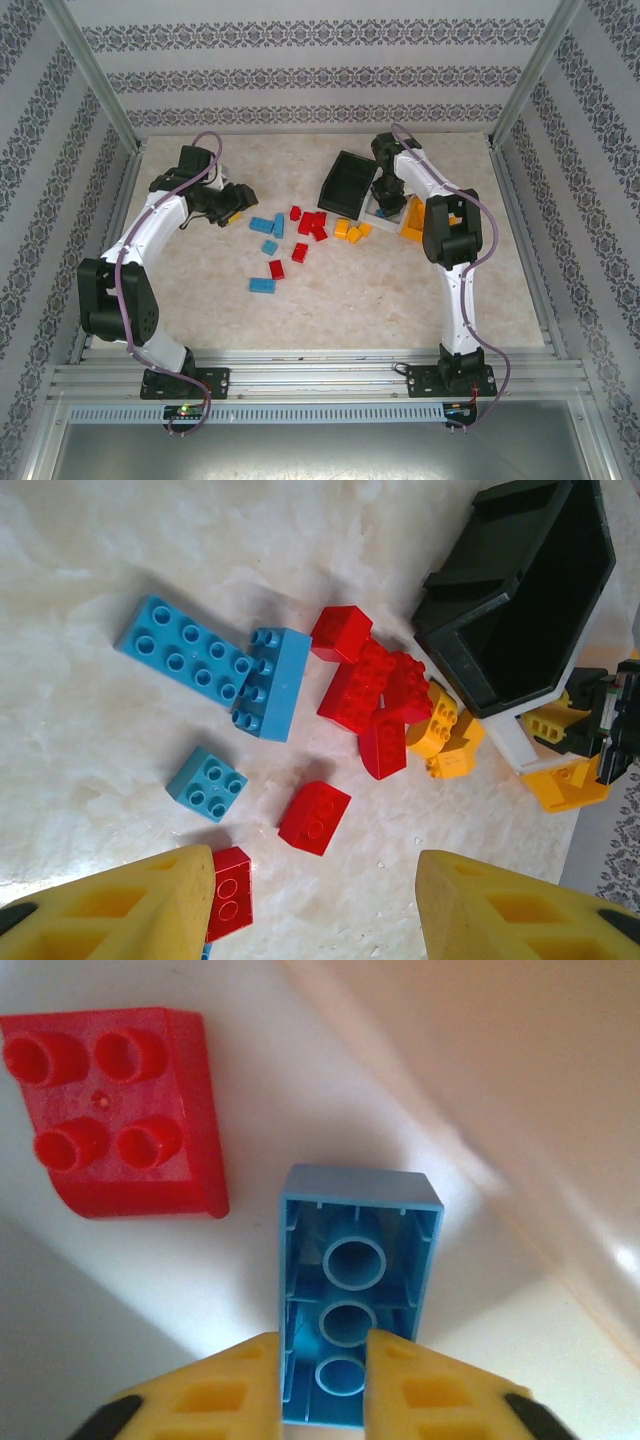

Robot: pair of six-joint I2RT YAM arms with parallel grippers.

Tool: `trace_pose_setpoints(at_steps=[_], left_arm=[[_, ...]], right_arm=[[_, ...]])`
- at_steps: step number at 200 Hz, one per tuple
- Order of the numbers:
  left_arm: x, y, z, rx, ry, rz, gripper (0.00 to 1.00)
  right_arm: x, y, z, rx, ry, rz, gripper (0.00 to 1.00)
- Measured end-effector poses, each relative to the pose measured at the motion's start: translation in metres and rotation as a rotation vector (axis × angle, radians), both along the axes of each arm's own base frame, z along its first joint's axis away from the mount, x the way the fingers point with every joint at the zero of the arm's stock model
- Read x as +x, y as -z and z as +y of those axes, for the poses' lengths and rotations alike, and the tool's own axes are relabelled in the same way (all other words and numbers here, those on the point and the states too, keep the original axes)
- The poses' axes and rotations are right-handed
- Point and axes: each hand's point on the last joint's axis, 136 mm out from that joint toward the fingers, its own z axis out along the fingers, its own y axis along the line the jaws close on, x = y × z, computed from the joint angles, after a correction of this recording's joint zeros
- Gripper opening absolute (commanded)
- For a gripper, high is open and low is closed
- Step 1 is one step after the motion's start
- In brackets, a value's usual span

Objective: Sort the legos into containers by color

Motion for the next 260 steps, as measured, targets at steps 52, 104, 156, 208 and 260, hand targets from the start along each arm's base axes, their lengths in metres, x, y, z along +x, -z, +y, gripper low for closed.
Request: trace_pose_setpoints(at_steps=[52, 104, 156, 208, 260], left_arm=[[-0.004, -0.003, 0.003, 0.001, -0.005, -0.007, 0.56], [-0.004, -0.003, 0.003, 0.000, -0.005, -0.007, 0.56], [-0.004, -0.003, 0.002, -0.006, -0.001, -0.006, 0.55], [-0.007, 0.001, 0.001, -0.012, 0.003, 0.006, 0.55], [-0.013, 0.008, 0.001, -0.010, 0.003, 0.023, 0.55]], right_arm=[[0.010, 0.002, -0.002, -0.002, -0.019, -0.033, 0.08], [0.014, -0.001, -0.006, 0.000, -0.063, -0.043, 0.17], [0.018, -0.004, -0.009, 0.013, -0.125, -0.055, 0.11], [0.022, -0.020, -0.003, 0.040, -0.173, -0.088, 0.23], [0.017, -0.025, -0.007, 0.082, -0.191, -0.084, 0.22]])
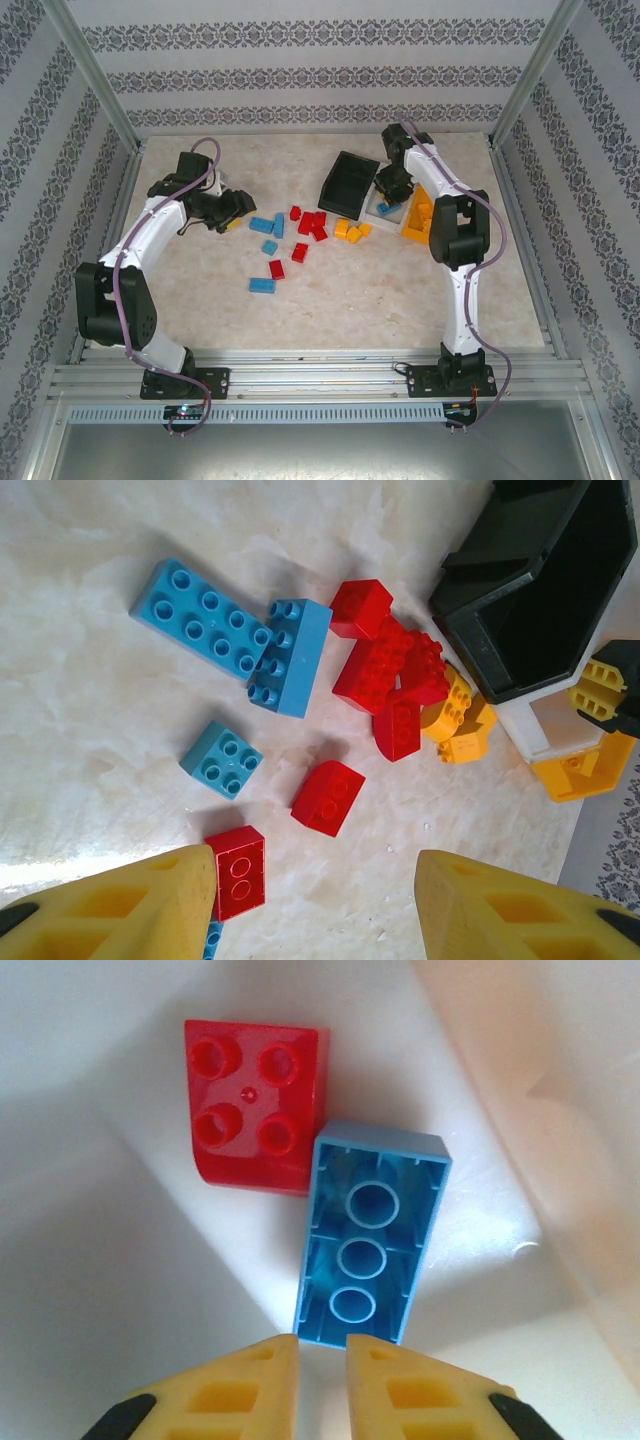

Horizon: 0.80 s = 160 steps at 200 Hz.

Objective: Sort the legos into containers by color

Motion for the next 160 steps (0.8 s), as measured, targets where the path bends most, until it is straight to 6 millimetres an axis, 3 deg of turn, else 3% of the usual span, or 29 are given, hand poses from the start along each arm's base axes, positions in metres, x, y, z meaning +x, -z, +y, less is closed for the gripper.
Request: trace_pose_setpoints(at_steps=[50, 82, 132, 160], left_arm=[[-0.001, -0.008, 0.000, -0.001, 0.000, -0.022, 0.55], [-0.003, -0.007, 0.000, -0.001, 0.001, -0.022, 0.55], [-0.007, 0.000, 0.006, 0.002, -0.011, -0.004, 0.56], [-0.006, 0.000, 0.008, 0.003, -0.014, -0.006, 0.55]], right_arm=[[-0.001, 0.000, -0.006, 0.018, -0.007, 0.014, 0.23], [0.012, -0.003, -0.001, 0.034, -0.013, -0.011, 0.23], [0.013, 0.014, -0.001, 0.031, -0.013, 0.026, 0.23], [0.012, 0.015, -0.001, 0.028, -0.013, 0.029, 0.23]])
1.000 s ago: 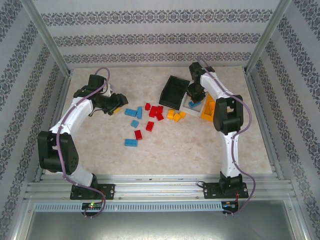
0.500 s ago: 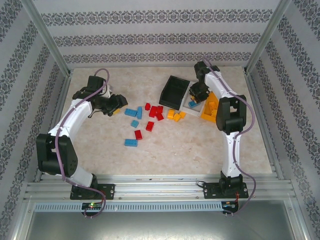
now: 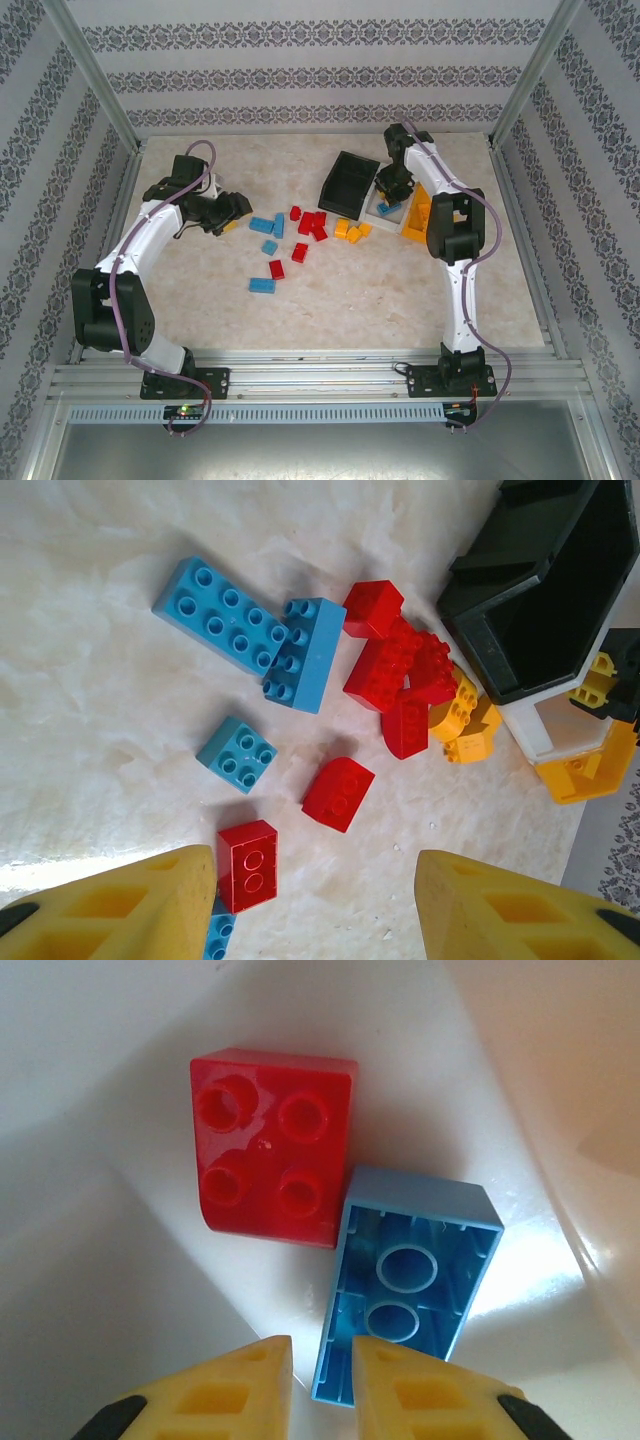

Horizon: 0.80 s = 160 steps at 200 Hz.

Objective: Sort the legos into containers by color

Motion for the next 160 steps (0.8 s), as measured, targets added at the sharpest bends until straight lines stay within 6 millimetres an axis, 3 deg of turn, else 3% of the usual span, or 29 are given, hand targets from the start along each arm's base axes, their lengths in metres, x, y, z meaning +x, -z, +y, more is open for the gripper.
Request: trace_pose_setpoints(at_steps=[76, 160], left_arm=[[0.0012, 0.0001, 0.0046, 0.000, -0.012, 0.000, 0.55], [-0.0019, 0.0073, 0.0096, 0.004, -0.020, 0.016, 0.55]], right_arm=[[-0.0019, 0.0023, -0.0013, -0.009, -0.020, 0.017, 0.18], [0.0032, 0.0091, -0.0078, -0.070, -0.081, 0.033, 0.21]])
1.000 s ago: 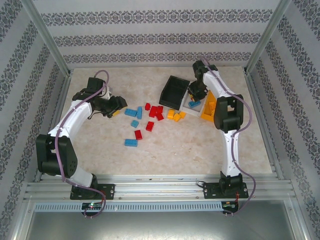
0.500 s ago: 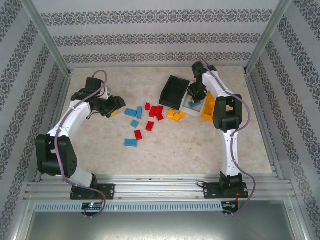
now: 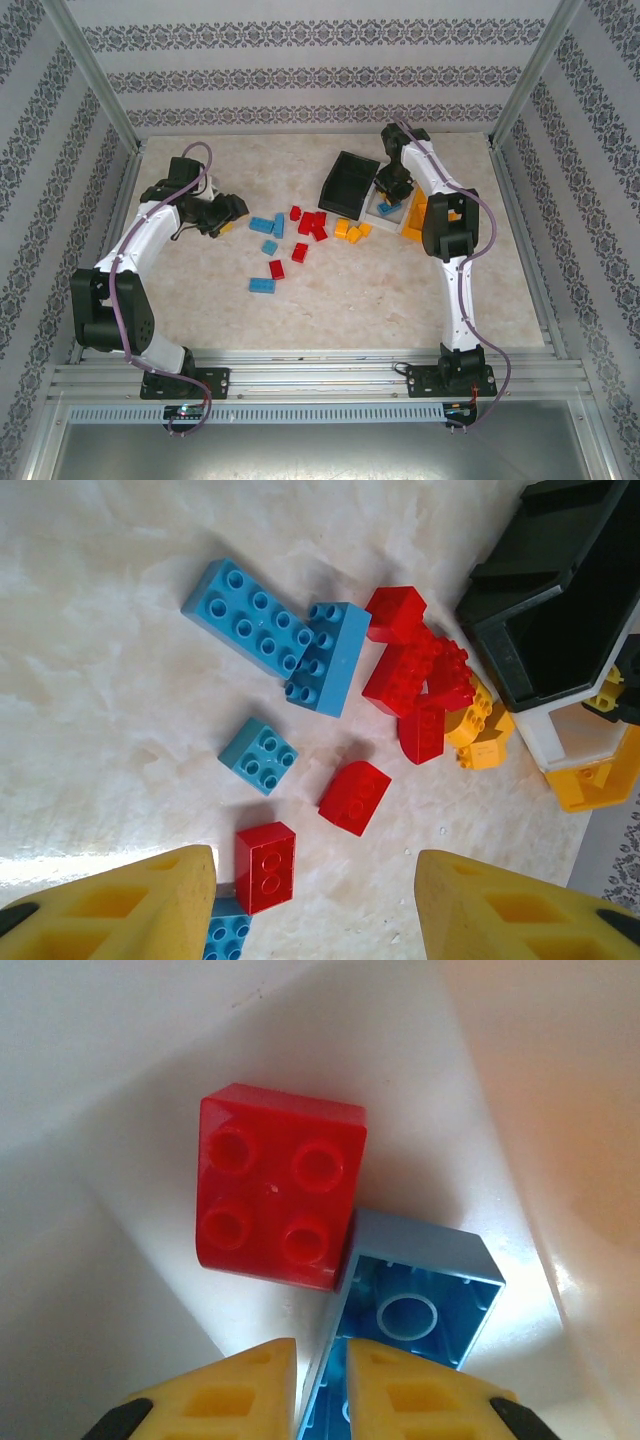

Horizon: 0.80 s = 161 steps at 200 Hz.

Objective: Sort the legos into containers by color

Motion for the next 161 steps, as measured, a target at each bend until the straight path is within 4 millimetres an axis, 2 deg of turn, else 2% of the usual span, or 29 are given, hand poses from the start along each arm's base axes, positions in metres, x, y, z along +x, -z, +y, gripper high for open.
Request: trace_pose_setpoints(at_steps=[40, 55, 79, 161], left_arm=[[0.0000, 0.0005, 0.0013, 0.002, 0.000, 0.000, 0.55], [0.0000, 0.0010, 0.0024, 0.002, -0.003, 0.001, 0.55], [-0.0013, 0.0030, 0.0027, 0.003, -0.002, 0.005, 0.55], [-0.0036, 0.0026, 0.0027, 0.003, -0.001, 0.003, 0.55]], right_arm=[[-0.0004, 0.0031, 0.0002, -0.018, -0.004, 0.000, 0.14], [-0.0005, 0.0052, -0.0007, -0.029, -0.005, -0.002, 0.06], [0.0006, 0.0061, 0.0003, -0.033, -0.001, -0.020, 0.00], [-0.0050, 0.0000, 0.0043, 0.002, -0.008, -0.061, 0.00]])
